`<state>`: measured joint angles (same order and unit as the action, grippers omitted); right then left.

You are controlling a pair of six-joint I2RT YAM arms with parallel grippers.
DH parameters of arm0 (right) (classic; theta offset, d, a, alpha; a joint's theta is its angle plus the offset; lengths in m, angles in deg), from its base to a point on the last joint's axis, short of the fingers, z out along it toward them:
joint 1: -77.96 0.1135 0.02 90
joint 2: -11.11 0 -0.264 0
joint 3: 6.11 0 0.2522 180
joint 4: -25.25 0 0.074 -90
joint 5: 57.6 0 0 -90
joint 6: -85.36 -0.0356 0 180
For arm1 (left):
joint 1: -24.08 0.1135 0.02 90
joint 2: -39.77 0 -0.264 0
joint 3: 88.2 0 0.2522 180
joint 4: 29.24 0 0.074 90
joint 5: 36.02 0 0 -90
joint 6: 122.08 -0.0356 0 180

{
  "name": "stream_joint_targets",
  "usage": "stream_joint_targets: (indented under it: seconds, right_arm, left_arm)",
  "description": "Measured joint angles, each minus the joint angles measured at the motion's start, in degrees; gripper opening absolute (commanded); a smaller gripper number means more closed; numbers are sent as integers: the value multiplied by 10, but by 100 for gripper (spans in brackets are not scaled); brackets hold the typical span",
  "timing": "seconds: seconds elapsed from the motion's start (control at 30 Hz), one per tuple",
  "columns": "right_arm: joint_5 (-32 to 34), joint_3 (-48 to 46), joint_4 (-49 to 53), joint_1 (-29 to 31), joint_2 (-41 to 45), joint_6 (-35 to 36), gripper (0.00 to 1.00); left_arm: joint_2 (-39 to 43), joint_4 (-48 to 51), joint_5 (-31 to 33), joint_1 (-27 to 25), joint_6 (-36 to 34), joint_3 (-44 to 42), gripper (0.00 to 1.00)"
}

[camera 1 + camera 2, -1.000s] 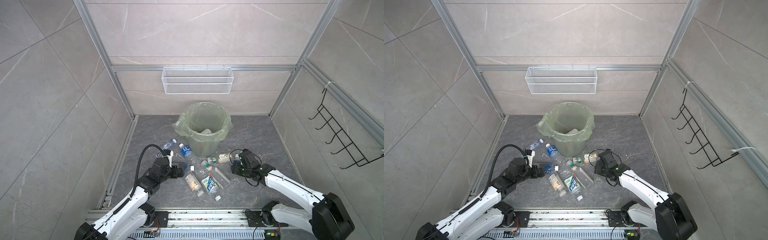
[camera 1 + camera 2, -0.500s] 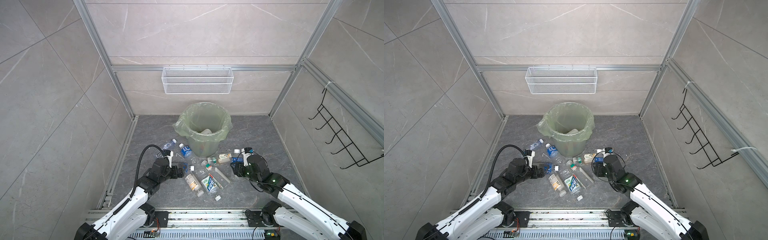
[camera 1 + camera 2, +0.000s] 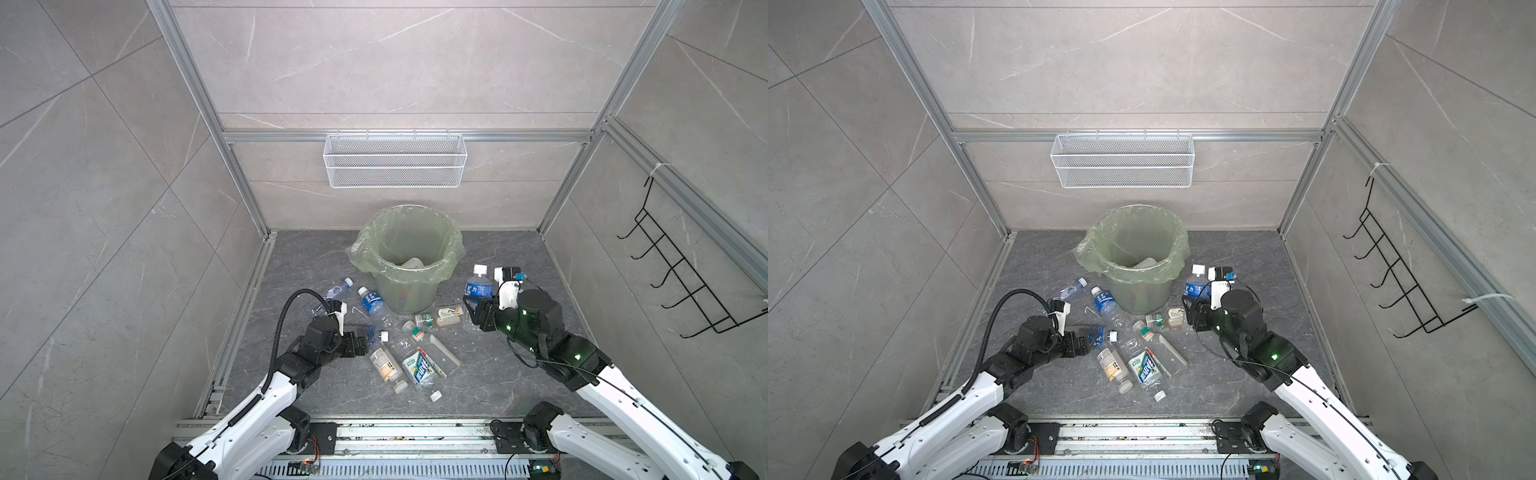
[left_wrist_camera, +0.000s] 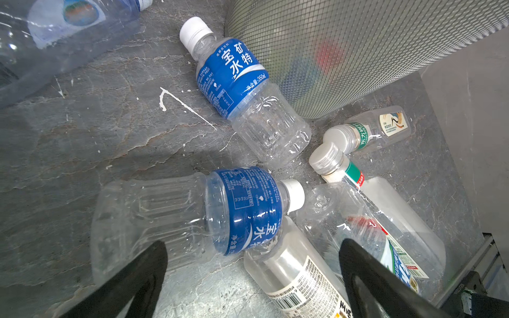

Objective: Throw the plastic bottles in the bin
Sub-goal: 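Lift the blue-labelled water bottle over the bin and open the right gripper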

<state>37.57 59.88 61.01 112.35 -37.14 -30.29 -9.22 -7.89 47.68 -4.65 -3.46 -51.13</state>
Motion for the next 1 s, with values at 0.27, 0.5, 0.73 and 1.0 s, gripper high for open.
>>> stream_joint_targets:
  seconds: [0.27,0.5,0.73,1.0]
  right_arm:
    - [-1,346,17,0,-259,-13,76]
    - [17,636,82,1,-501,-24,99]
    - [32,619,99,1,-476,-7,99]
    - [56,486,82,1,-349,19,99]
  left_arm:
    - [20,8,2,0,6,-1,99]
    - [57,42,15,0,14,-2,100]
    - [91,74,19,0,20,-2,100]
    - [73,89,17,0,38,0,100]
